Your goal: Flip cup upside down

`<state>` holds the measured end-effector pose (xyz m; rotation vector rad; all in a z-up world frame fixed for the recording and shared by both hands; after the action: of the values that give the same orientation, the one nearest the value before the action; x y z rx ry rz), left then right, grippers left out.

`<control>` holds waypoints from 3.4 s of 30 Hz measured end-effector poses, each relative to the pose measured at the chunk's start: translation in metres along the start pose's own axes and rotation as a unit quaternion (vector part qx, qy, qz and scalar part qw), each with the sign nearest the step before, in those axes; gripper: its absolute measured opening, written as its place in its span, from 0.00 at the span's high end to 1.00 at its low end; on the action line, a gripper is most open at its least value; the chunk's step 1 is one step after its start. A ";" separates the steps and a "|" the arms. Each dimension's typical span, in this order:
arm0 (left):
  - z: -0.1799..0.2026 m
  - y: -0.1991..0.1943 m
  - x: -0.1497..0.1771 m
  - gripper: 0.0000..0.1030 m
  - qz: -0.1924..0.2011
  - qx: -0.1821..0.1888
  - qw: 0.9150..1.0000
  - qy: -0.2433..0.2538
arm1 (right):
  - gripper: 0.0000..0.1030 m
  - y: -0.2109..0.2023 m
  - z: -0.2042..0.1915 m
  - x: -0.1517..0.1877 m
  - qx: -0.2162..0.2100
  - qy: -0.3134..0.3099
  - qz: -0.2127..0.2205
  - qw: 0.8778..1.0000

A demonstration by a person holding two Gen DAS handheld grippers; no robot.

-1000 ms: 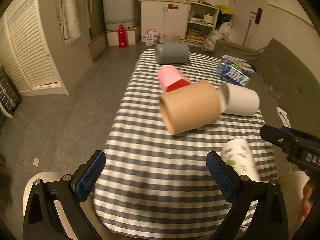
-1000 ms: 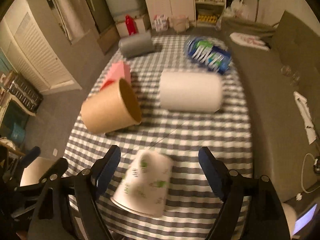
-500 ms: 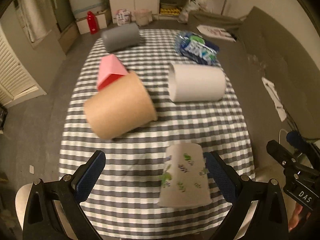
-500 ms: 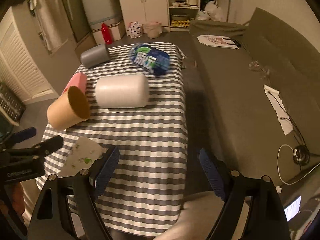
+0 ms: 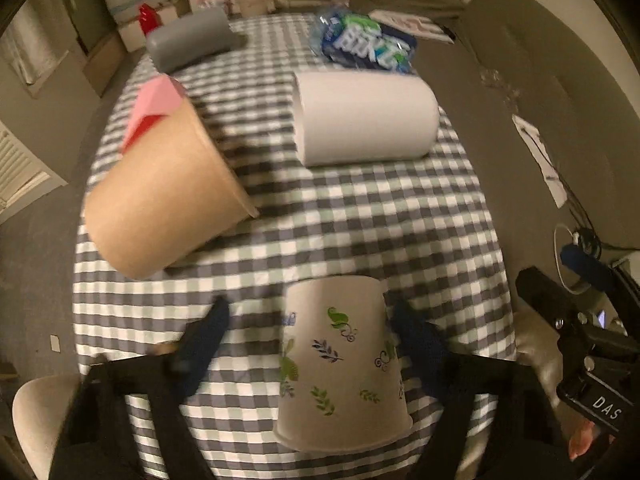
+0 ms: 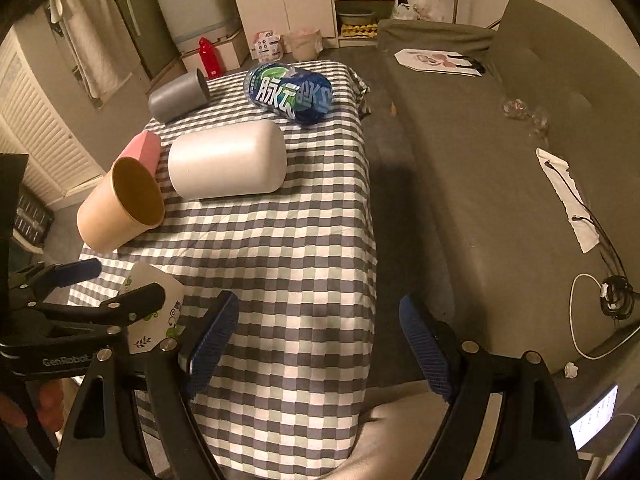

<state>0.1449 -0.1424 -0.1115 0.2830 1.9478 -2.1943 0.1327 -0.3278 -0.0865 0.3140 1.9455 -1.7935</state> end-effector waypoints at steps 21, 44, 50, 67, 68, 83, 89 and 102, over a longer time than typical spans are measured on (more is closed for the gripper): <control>0.000 -0.033 -0.032 0.43 0.217 0.031 0.976 0.020 | 0.20 -0.001 0.005 -0.001 0.023 0.012 0.009 1.000; -0.009 -0.044 0.027 0.23 0.223 0.053 0.973 0.027 | 0.20 -0.022 -0.008 0.001 0.027 0.003 0.041 0.999; -0.016 -0.071 0.028 0.22 0.245 0.065 0.967 0.015 | 0.20 -0.051 -0.013 0.001 0.033 0.004 0.076 0.997; -0.080 -0.155 0.058 0.22 0.341 0.056 0.938 -0.028 | 0.20 -0.135 -0.079 0.001 0.024 -0.034 0.210 0.977; -0.083 -0.156 0.061 0.22 0.344 0.054 0.937 -0.028 | 0.20 -0.137 -0.083 0.002 0.024 -0.038 0.213 0.976; -0.113 -0.125 0.086 0.07 0.330 0.035 0.942 -0.057 | 0.06 -0.095 -0.102 0.033 0.052 -0.055 0.205 0.976; -0.110 -0.116 0.088 0.07 0.329 0.012 0.943 -0.046 | 0.00 -0.084 -0.101 0.036 0.056 -0.056 0.199 0.977; -0.115 -0.108 0.086 0.07 0.318 0.013 0.947 -0.053 | 0.00 -0.080 -0.096 0.036 0.058 -0.043 0.196 0.978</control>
<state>0.0343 -0.0171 -0.0445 0.6730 1.4883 -1.7636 0.0460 -0.2483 -0.0315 0.6045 1.5897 -1.6291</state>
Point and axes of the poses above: each gripper's, at about its wrist camera, not at the fingertips, and y roughly the way its jaws point, z to its right, x to its underside, the point moved 5 cm from there along y, roughly the way its jaws point, and after that the axes turned 11 degrees about -y, right-handed, at the moved point
